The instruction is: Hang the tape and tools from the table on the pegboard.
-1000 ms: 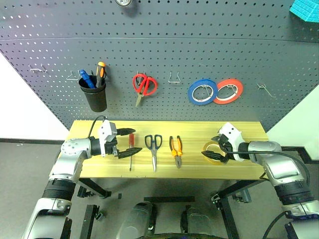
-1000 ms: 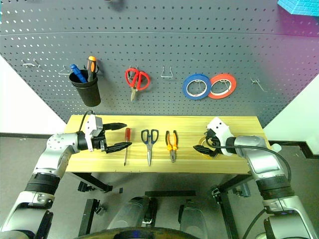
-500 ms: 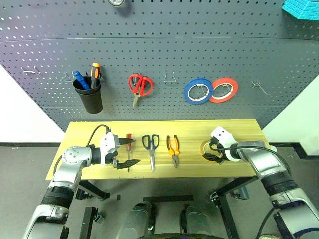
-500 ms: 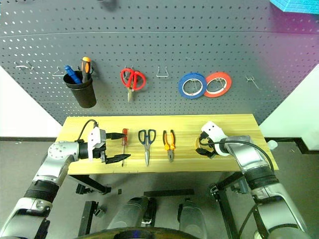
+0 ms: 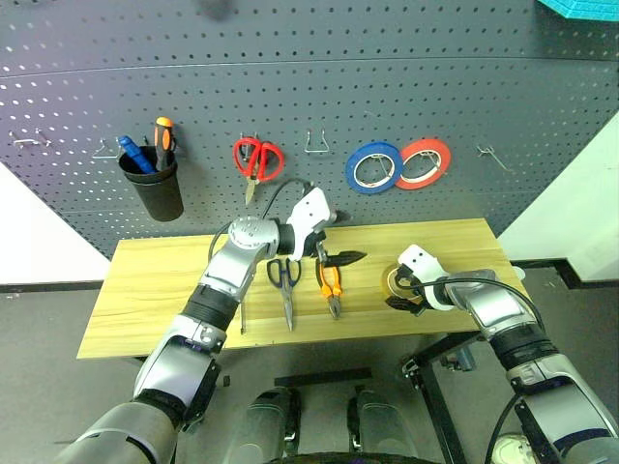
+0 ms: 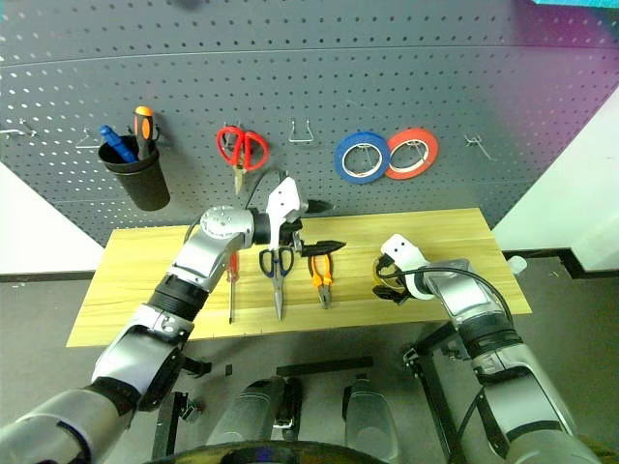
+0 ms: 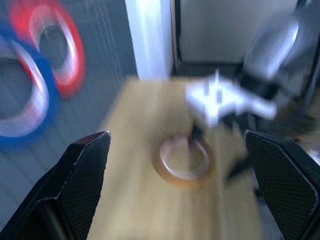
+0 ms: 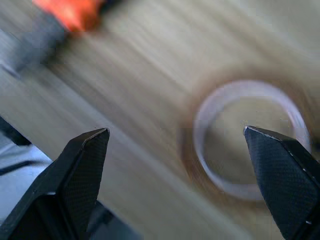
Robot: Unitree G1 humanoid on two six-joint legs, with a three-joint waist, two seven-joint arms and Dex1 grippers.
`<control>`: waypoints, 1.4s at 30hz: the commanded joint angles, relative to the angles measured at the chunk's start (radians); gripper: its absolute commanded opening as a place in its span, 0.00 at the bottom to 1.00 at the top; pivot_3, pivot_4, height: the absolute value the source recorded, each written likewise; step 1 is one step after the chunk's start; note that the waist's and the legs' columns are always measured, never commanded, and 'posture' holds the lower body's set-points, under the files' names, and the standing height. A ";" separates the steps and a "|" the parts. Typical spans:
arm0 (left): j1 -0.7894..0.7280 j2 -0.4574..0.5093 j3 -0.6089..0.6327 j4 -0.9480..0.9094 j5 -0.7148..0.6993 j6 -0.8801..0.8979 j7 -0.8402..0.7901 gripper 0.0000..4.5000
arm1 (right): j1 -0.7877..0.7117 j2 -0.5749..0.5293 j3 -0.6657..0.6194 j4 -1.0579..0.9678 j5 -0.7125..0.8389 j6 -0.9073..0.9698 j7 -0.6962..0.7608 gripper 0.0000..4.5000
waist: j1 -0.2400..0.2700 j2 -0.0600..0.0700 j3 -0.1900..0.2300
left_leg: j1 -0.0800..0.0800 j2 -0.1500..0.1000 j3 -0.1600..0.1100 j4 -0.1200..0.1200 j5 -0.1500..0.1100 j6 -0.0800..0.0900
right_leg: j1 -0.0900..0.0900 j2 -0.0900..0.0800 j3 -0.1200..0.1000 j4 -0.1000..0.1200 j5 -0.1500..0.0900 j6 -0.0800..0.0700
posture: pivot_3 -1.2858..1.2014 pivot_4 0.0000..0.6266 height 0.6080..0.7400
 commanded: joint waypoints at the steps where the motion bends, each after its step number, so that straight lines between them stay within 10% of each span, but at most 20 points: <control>1: -0.001 0.037 0.003 -0.070 -0.001 0.020 -0.016 0.99 | -0.015 -0.004 -0.017 -0.006 -0.003 -0.011 -0.002 1.00 | 0.004 0.001 0.002 | 0.000 0.000 0.000 -0.002 0.001 -0.002 | -0.001 0.000 0.000 0.001 0.000 -0.001 | 0.50 0.22 0.95; 9: 0.080 0.170 -0.074 -0.125 0.079 0.022 -0.071 0.99 | -0.074 0.030 0.014 0.119 -0.045 -0.080 -0.019 1.00 | 0.008 0.001 0.003 | 0.001 0.000 0.000 -0.004 0.001 -0.006 | -0.004 -0.001 0.000 -0.002 0.000 -0.002 | 0.50 0.24 0.95; 23: 0.053 0.134 -0.158 0.041 0.166 -0.204 -0.106 0.99 | -0.230 0.140 0.046 0.461 -0.114 -0.138 -0.021 1.00 | 0.004 0.001 0.044 | 0.001 0.000 0.000 -0.005 0.002 -0.004 | -0.005 -0.002 0.000 -0.002 0.001 -0.002 | 0.51 0.34 0.95; 35: 0.068 0.160 -0.129 0.033 0.144 -0.259 -0.149 1.00 | -0.254 0.153 0.050 0.527 -0.165 -0.174 -0.013 0.12 | 0.004 0.001 0.046 | 0.001 0.000 0.000 -0.005 0.002 -0.005 | -0.005 -0.002 0.000 -0.002 0.001 -0.002 | 0.51 0.33 0.95; 42: 0.122 0.238 -0.011 -0.082 -0.049 -0.237 -0.292 1.00 | -0.062 0.026 -0.093 -0.017 -0.037 -0.046 0.080 0.11 | 0.010 0.002 0.046 | -0.003 0.000 0.000 -0.006 0.001 -0.006 | -0.008 -0.002 0.000 -0.002 0.001 -0.002 | 0.51 0.26 0.95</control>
